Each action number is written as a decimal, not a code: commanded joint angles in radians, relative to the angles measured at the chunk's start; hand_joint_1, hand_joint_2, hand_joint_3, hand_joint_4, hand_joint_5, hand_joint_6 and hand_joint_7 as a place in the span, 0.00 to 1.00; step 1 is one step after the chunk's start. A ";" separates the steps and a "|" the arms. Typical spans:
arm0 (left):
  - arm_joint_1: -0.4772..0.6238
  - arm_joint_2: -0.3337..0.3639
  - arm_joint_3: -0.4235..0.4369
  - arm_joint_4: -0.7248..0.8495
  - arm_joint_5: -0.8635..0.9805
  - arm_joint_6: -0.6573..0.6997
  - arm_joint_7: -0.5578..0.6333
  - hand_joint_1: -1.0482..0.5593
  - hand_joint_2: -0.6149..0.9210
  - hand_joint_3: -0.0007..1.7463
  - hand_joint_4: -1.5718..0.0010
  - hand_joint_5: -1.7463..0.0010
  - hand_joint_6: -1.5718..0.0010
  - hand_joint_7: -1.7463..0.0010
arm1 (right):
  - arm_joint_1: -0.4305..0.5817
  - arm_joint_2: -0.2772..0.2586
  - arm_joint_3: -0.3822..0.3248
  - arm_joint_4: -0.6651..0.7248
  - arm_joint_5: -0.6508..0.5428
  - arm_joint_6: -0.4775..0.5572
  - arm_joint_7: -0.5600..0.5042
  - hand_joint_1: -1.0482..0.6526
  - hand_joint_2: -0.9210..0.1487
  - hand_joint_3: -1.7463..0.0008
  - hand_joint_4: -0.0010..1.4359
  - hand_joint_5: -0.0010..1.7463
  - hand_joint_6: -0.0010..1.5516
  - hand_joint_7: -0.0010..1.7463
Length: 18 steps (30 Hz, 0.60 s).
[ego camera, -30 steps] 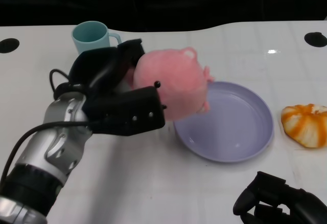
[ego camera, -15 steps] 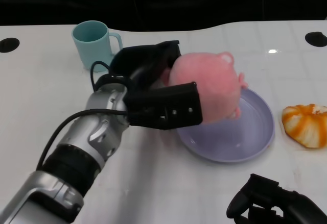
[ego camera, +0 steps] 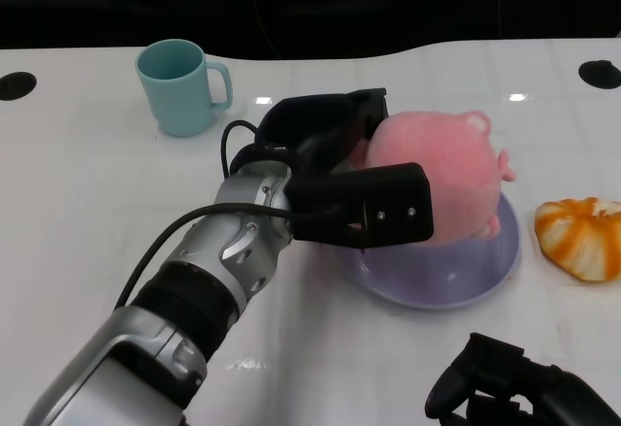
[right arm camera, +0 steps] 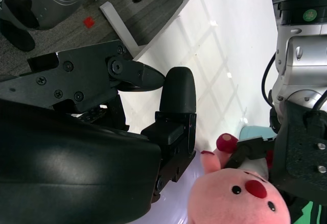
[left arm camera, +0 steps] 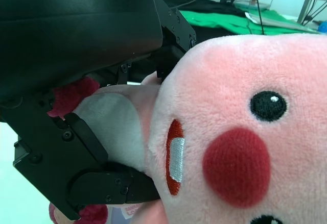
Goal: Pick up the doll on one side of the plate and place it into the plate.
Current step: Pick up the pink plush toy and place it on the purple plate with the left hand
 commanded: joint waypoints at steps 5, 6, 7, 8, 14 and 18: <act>-0.025 -0.001 0.001 -0.015 -0.028 -0.001 -0.062 0.50 0.88 0.25 0.52 0.05 0.48 0.69 | 0.000 -0.002 -0.001 -0.009 -0.002 -0.005 -0.006 0.45 0.00 0.71 0.47 1.00 0.33 0.94; -0.021 0.006 -0.003 -0.021 -0.030 -0.005 -0.083 0.49 0.91 0.21 0.56 0.07 0.51 0.76 | 0.000 -0.001 -0.001 -0.009 -0.002 -0.004 -0.006 0.45 0.00 0.71 0.47 1.00 0.33 0.94; -0.019 0.010 -0.005 -0.025 -0.031 -0.006 -0.098 0.46 0.96 0.15 0.65 0.20 0.55 0.85 | 0.000 -0.001 -0.002 -0.009 -0.002 -0.004 -0.007 0.45 0.00 0.71 0.47 1.00 0.33 0.94; -0.018 0.018 -0.012 -0.031 -0.030 -0.008 -0.125 0.45 0.98 0.13 0.67 0.24 0.57 0.88 | 0.000 -0.002 -0.003 -0.009 -0.001 -0.002 -0.006 0.45 0.00 0.71 0.47 1.00 0.33 0.94; -0.006 0.057 -0.047 -0.066 -0.009 -0.038 -0.184 0.24 1.00 0.20 0.94 0.74 0.84 1.00 | -0.002 -0.006 -0.008 -0.007 0.002 -0.003 -0.003 0.44 0.00 0.71 0.47 1.00 0.33 0.94; -0.007 0.073 -0.066 -0.090 0.014 -0.026 -0.190 0.15 1.00 0.25 1.00 0.94 0.95 0.99 | -0.001 -0.001 -0.010 -0.006 0.009 -0.001 -0.003 0.44 0.00 0.71 0.47 1.00 0.33 0.94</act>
